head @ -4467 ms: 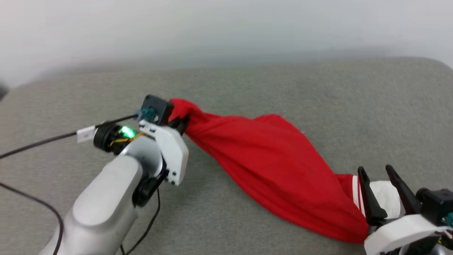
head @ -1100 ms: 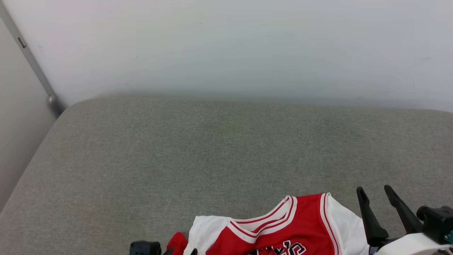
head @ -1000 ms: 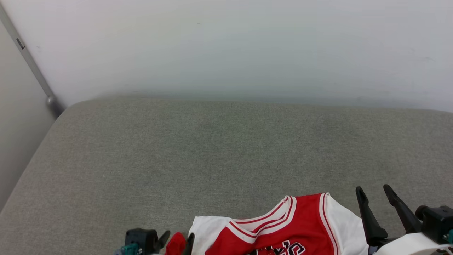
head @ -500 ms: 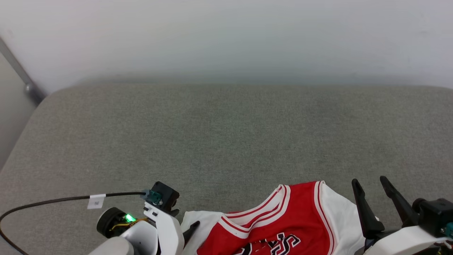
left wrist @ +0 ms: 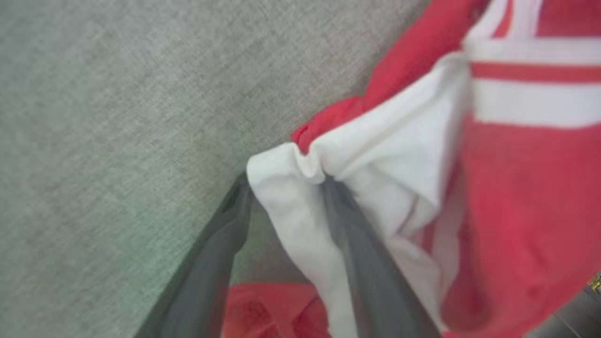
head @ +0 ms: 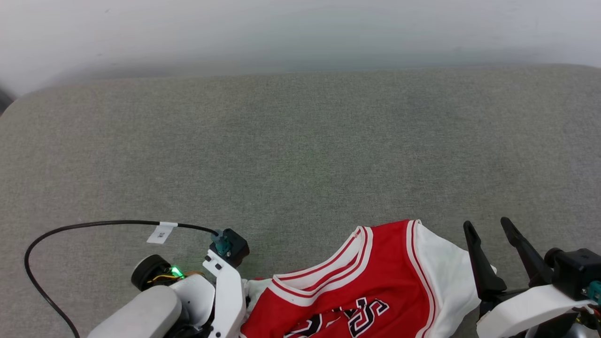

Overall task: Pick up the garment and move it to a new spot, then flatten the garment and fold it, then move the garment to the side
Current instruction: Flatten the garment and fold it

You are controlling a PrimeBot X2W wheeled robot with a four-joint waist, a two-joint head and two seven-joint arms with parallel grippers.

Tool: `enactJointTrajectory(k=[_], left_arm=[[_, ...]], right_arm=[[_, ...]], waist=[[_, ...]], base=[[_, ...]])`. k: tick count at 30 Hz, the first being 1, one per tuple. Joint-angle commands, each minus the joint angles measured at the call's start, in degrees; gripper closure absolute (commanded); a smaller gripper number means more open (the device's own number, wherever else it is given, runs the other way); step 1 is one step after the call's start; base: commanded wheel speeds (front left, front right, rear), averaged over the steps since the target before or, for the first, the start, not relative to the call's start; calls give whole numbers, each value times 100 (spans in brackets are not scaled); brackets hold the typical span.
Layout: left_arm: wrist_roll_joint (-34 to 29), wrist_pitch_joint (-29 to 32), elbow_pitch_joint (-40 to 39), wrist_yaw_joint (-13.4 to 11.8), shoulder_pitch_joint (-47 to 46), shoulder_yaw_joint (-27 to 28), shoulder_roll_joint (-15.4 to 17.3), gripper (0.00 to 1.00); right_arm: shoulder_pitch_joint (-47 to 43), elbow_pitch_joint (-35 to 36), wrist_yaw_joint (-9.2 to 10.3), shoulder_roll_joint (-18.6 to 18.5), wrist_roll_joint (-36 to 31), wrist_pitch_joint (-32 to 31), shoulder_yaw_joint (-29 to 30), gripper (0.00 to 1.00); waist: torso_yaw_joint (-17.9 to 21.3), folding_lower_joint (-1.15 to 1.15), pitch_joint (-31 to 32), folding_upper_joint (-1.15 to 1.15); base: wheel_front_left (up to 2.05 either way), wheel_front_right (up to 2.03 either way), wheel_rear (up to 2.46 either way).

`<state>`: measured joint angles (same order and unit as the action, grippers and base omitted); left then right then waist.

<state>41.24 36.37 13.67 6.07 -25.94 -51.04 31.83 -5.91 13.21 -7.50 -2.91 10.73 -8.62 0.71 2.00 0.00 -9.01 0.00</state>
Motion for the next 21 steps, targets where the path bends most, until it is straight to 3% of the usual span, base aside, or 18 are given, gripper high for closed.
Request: enactJointTrajectory(k=[1,4,10,14,18,21], left_arm=[[26,-28,154,7,235,-174,-170,100],[-79,-474,113,-236,100,122,-146,100],[-186,-1366,62,-1017,-55,852,31,100],[-180,-1685,141,-1336,-180,1221,133,100],[16,-1918,476,-1481,-205,1522,106,100],[263,-2166,996,-1358,-215,1720,-13,100]], right_arm=[[93,-19,3,5,20,29,11,0],[80,-69,3,5,28,35,48,0],[65,-57,3,5,13,12,111,0],[123,19,2,5,5,15,185,0],[229,28,2,5,-6,48,224,0],[334,-33,3,5,28,91,244,0]], waist=[[5,0,15,0],[-7,0,103,0],[-53,0,205,0],[-88,0,28,0],[-59,0,-266,0],[-28,0,-486,0]], base=[[0,0,0],[0,0,0],[0,0,0],[0,0,0],[0,0,0],[0,0,0]])
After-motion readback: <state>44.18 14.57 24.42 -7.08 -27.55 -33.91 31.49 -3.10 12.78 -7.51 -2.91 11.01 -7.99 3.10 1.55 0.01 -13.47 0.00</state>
